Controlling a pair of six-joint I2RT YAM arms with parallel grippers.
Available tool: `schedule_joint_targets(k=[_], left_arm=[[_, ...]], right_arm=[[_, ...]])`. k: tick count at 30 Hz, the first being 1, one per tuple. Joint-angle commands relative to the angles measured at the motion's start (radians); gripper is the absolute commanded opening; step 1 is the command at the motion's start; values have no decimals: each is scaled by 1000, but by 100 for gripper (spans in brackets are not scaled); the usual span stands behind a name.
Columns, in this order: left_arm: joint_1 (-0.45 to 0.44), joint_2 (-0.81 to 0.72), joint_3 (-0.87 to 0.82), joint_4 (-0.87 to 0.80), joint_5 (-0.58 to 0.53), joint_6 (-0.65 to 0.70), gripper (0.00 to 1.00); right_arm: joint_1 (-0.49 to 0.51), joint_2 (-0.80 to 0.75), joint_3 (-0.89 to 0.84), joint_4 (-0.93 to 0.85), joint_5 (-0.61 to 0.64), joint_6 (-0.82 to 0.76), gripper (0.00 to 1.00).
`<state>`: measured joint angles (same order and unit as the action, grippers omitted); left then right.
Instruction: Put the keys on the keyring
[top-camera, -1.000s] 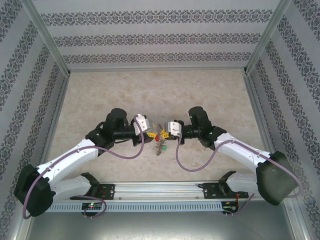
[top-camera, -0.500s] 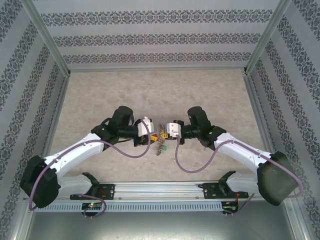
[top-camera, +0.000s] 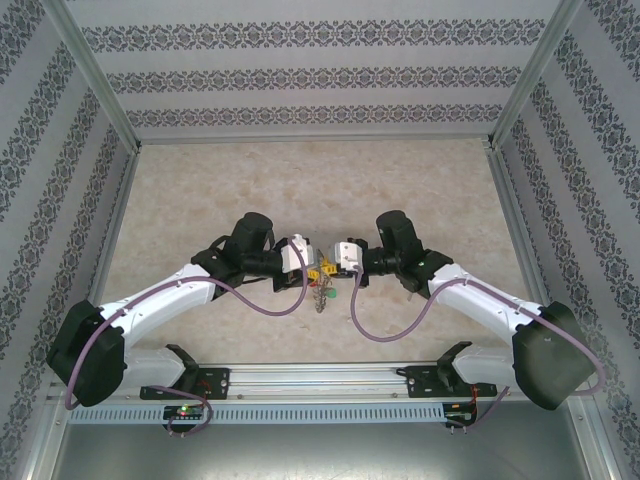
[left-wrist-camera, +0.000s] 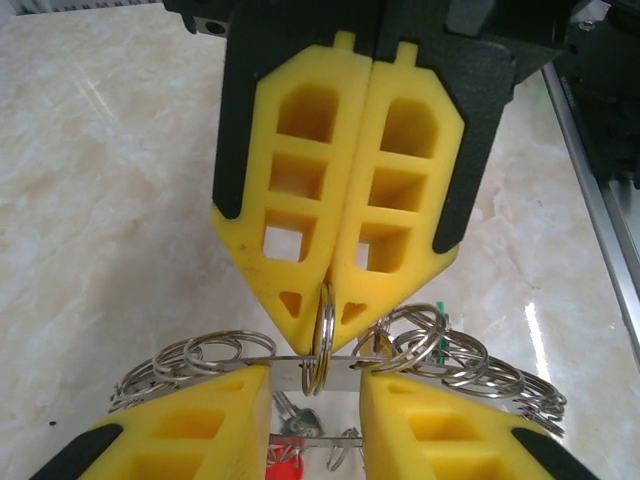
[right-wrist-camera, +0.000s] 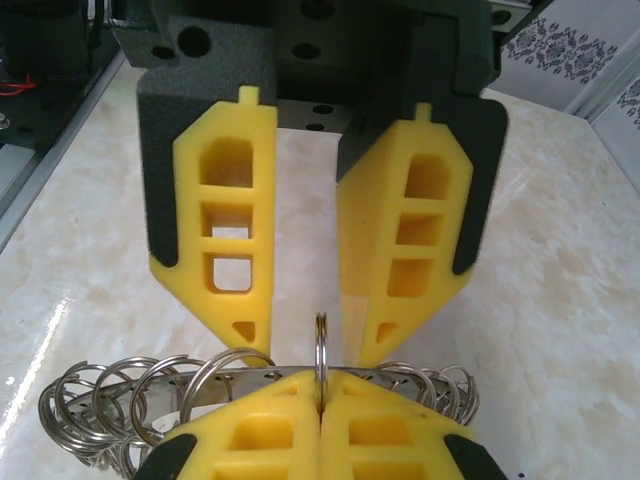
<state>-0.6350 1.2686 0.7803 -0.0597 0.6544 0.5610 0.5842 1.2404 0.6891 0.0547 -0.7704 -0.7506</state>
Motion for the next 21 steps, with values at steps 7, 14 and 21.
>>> schedule_joint_targets(k=[7, 14, 21], left_arm=[[-20, -17, -1, 53, -17, 6, 2], [-23, -29, 2, 39, -25, 17, 20], [-25, -35, 10, 26, -39, 27, 13]], right_arm=[[-6, 20, 44, 37, -80, 40, 0], [-7, 18, 47, 31, -78, 54, 0], [-12, 19, 52, 29, -95, 60, 0]])
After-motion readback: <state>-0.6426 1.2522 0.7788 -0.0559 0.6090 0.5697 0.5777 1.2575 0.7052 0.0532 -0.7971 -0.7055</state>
